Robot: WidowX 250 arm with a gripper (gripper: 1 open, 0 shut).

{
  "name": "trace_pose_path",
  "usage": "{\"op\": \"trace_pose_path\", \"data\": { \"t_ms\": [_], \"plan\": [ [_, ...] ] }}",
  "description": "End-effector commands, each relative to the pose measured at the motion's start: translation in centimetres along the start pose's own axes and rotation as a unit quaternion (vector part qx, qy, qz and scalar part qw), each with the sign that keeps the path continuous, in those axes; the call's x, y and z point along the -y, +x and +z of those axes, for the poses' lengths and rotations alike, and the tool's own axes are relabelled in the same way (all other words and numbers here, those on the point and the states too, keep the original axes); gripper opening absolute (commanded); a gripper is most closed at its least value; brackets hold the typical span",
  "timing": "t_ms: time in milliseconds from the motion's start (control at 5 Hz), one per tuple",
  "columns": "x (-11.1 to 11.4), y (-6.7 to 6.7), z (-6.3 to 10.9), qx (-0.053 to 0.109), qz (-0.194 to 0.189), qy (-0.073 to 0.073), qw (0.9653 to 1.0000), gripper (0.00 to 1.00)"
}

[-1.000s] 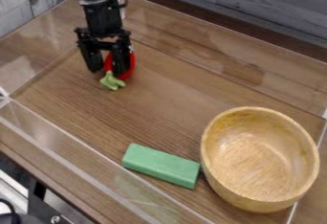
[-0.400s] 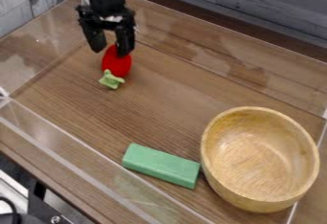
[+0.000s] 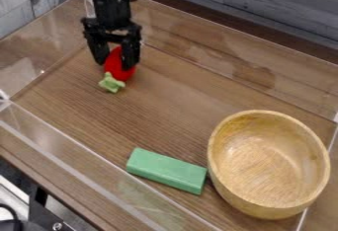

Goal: Move the red object to the left side of the table

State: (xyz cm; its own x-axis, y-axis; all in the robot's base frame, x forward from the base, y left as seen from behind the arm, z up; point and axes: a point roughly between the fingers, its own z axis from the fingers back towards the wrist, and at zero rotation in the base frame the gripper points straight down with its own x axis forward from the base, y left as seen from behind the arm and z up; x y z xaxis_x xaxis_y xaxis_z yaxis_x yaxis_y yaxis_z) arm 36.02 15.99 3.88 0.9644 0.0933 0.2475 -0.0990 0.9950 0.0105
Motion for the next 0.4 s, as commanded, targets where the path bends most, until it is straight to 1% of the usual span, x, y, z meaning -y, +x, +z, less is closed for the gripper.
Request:
{"op": "trace_pose_path", "data": {
  "t_ms": [0, 200],
  "plan": [
    [-0.07, 1.02, 0.95, 0.02, -0.006, 0.012, 0.9997, 1.0],
    [-0.05, 0.79, 0.81, 0.015, -0.004, 0.014, 0.9998, 1.0]
  ]
}}
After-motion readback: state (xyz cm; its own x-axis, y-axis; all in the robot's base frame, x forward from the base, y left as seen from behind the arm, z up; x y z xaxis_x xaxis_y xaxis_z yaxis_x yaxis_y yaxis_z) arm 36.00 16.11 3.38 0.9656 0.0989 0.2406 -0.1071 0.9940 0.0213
